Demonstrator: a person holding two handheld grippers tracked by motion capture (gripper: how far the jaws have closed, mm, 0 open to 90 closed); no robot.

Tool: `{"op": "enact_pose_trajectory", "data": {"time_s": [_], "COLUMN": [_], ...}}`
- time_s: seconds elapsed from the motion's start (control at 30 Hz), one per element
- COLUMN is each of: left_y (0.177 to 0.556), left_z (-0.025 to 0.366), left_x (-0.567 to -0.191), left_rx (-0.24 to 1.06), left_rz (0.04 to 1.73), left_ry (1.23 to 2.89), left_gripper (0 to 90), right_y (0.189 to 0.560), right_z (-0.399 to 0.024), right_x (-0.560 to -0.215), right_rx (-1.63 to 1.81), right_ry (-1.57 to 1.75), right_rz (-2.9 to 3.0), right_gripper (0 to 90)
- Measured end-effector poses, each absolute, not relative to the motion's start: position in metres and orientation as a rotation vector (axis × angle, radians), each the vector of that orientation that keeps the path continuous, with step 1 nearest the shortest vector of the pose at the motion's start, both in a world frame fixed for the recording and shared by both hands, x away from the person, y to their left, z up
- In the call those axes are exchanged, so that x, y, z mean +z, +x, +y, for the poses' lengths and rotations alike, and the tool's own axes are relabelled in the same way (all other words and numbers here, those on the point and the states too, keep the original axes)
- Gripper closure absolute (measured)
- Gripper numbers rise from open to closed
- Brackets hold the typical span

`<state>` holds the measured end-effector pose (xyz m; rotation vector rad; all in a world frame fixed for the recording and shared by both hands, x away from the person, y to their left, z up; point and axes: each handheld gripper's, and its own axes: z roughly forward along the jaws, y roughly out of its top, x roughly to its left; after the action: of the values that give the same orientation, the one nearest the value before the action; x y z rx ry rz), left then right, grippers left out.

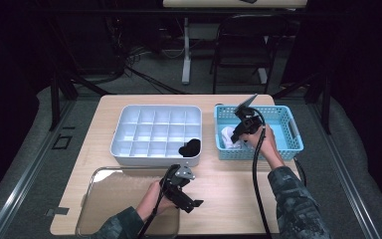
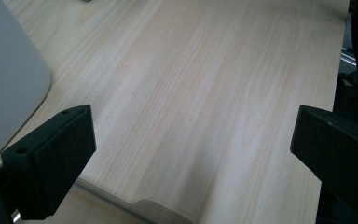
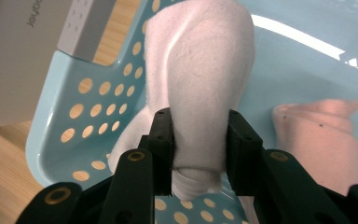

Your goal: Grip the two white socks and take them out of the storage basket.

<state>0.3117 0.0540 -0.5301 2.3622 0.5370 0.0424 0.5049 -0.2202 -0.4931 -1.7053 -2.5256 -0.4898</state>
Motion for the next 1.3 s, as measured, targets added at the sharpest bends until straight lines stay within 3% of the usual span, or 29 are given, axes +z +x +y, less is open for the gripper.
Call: {"op": "enact_pose_trajectory", "data": {"time_s": [1.3], "left_y": [0.312], "left_z": [0.054], "left_x": [-0.532], "left_rx": [0.037], "left_rz": [0.535], "left_ry": [2.356], "left_gripper": [0.1], "right_y": [0.493], "right_z": [-0.239], "right_x": [-0.422], "right_rx": [-0.616], "right_ry": [-1.731], "right_rz": [-2.632], "right_gripper": [67.7]}}
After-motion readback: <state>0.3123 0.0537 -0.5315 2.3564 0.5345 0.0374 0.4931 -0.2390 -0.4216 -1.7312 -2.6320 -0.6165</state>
